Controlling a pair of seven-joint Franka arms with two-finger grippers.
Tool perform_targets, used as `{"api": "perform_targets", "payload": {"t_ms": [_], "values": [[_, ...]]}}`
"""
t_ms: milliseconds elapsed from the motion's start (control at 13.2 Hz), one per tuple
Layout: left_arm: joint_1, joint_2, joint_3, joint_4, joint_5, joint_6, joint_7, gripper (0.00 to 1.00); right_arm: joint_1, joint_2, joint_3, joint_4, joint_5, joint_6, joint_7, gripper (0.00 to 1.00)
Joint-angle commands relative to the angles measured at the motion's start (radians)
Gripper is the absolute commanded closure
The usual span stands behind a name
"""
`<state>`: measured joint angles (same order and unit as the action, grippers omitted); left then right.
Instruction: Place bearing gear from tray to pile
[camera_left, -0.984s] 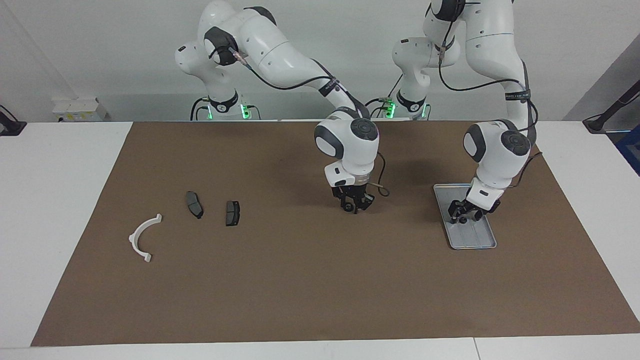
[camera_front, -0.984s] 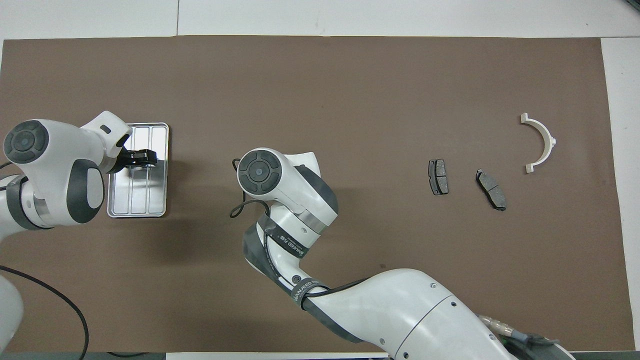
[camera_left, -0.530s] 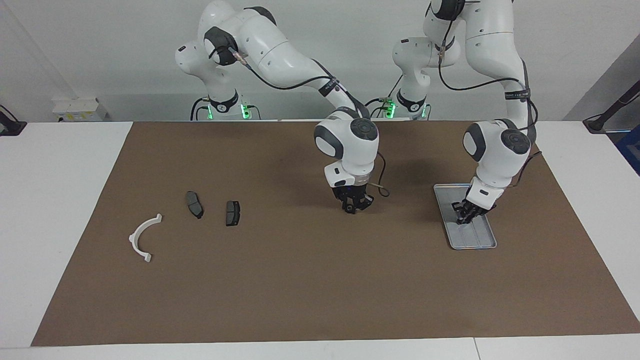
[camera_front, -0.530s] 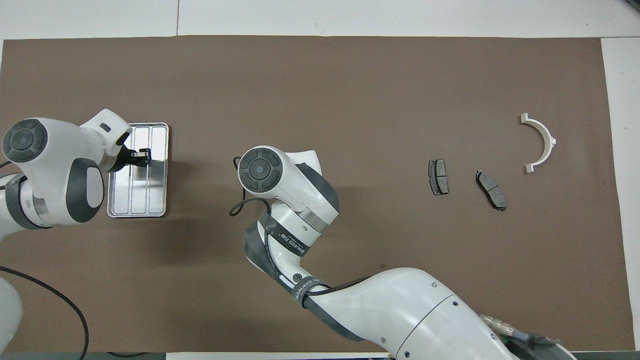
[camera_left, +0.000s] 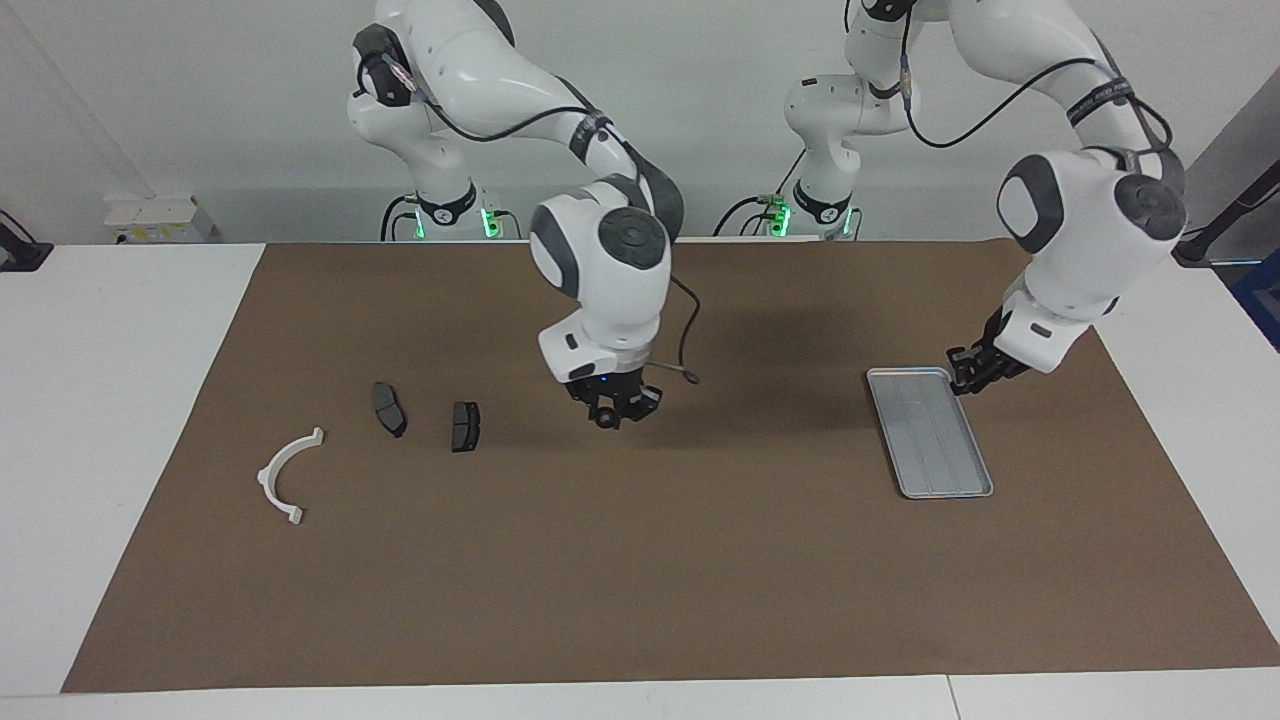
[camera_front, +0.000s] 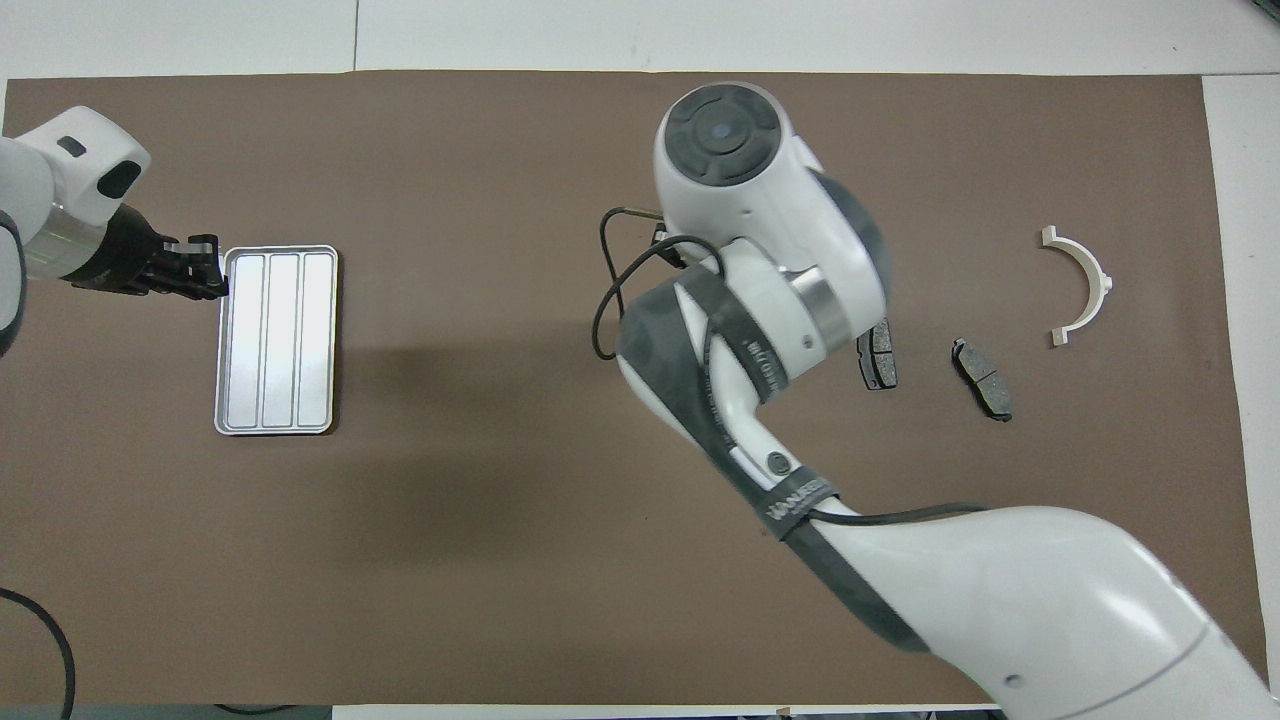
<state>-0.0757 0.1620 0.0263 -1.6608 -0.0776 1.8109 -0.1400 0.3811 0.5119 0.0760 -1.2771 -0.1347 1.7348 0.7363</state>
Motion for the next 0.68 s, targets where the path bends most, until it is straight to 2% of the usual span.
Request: {"api": "perform_targets", "payload": {"t_ms": [0,76,227,378,606], "values": [[-0.221,-0.016,-0.012,0.000,0.065,0.020,-0.404,1.00,-0.131,-0.055,0.018,-0.019,0.015,-0.046,-0.330,1.00],[-0.310,-0.022,-0.014,-0.035,0.090,0.066,-0.562,1.00,-0.183,-0.055,0.018,-0.019,0.015,-0.046,-0.441,1.00],[-0.450,-0.022,-0.012,-0.086,0.099,0.131,-0.746,1.00,-0.273,-0.053,0.018,-0.036,0.024,0.018,-0.632,1.00],[-0.531,-0.015,-0.012,-0.160,0.114,0.237,-0.854,1.00,-0.344,-0.049,0.018,-0.091,0.026,0.106,-0.762,1.00],[-0.578,0.095,-0.014,-0.200,0.194,0.374,-0.978,1.00,-0.395,-0.043,0.019,-0.233,0.026,0.305,-0.796,1.00]]}}
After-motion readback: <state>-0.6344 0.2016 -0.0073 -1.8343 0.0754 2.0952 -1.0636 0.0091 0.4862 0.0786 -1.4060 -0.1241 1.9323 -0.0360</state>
